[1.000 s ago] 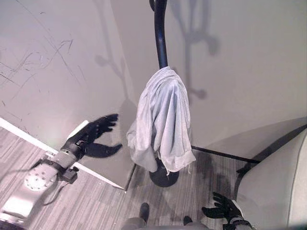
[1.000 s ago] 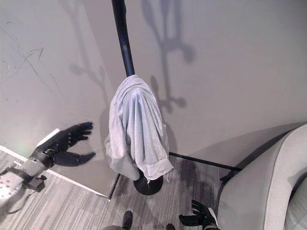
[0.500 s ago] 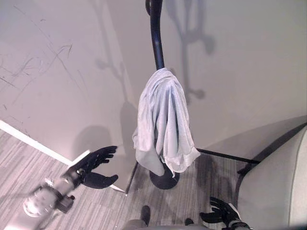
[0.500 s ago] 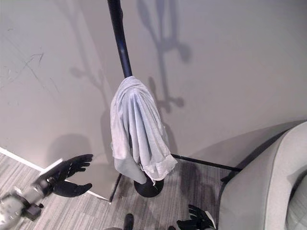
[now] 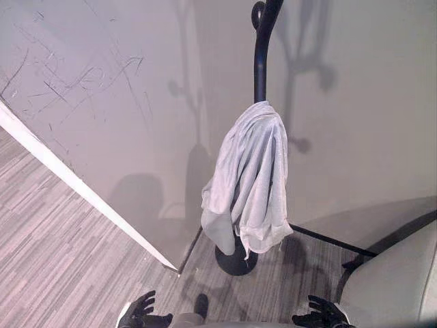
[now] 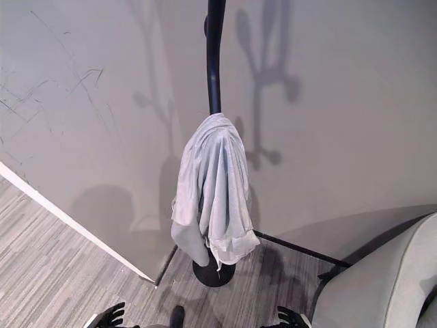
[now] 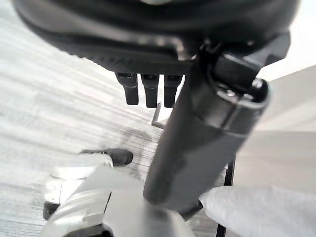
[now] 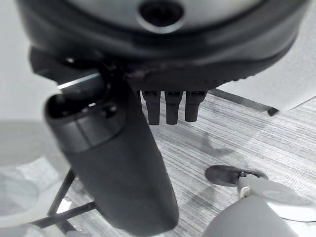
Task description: Hang the clothes on the sofa on the clothes rack.
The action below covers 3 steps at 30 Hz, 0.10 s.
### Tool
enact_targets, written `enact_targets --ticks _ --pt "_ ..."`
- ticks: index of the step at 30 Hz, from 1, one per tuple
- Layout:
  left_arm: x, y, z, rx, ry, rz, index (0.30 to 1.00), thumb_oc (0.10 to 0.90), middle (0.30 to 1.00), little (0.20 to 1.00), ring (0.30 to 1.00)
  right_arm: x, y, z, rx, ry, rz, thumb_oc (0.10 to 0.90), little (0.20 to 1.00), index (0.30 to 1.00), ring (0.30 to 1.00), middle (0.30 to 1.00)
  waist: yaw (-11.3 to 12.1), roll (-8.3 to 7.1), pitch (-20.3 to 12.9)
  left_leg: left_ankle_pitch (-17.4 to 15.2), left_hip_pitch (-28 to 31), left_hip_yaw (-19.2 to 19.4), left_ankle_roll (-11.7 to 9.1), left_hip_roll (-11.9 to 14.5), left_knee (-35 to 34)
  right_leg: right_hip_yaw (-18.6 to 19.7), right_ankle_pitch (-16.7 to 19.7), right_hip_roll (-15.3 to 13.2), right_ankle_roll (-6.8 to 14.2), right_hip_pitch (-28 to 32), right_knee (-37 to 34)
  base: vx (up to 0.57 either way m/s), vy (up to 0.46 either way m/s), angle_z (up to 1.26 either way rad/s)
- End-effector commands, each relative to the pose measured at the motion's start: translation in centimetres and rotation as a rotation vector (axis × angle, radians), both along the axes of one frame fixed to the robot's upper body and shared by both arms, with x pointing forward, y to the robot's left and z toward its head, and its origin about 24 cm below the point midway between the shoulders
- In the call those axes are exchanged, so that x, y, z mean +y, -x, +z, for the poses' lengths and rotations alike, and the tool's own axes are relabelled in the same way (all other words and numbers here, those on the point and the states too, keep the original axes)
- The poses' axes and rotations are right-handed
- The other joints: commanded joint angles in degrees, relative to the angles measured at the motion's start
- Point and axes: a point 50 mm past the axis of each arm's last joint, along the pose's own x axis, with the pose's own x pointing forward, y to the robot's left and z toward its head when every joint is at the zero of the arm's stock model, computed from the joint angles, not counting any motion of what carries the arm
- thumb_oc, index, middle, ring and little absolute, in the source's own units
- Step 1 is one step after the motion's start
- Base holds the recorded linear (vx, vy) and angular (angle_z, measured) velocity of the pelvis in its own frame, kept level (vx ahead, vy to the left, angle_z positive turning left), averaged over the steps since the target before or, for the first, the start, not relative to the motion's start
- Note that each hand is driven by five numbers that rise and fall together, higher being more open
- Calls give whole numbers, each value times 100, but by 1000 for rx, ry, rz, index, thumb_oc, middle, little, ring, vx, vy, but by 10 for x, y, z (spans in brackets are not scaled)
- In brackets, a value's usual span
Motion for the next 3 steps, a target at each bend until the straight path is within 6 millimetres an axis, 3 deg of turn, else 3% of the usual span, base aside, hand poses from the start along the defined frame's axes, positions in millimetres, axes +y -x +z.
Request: enact_targets --ticks 1,3 --pt "12 -67 22 -260 -44 90 900 800 900 900 900 12 -31 5 -125 -23 -42 800 900 900 900 900 79 -357 179 -695 417 334 -362 524 50 -203 416 -509 223 -206 25 34 0 -6" --pt "10 -67 19 -239 -54 59 900 800 900 900 900 17 -25 2 -108 -34 -41 800 900 900 900 900 45 -399 143 -700 428 341 -376 529 50 -195 427 -516 216 -197 25 42 -8 -5"
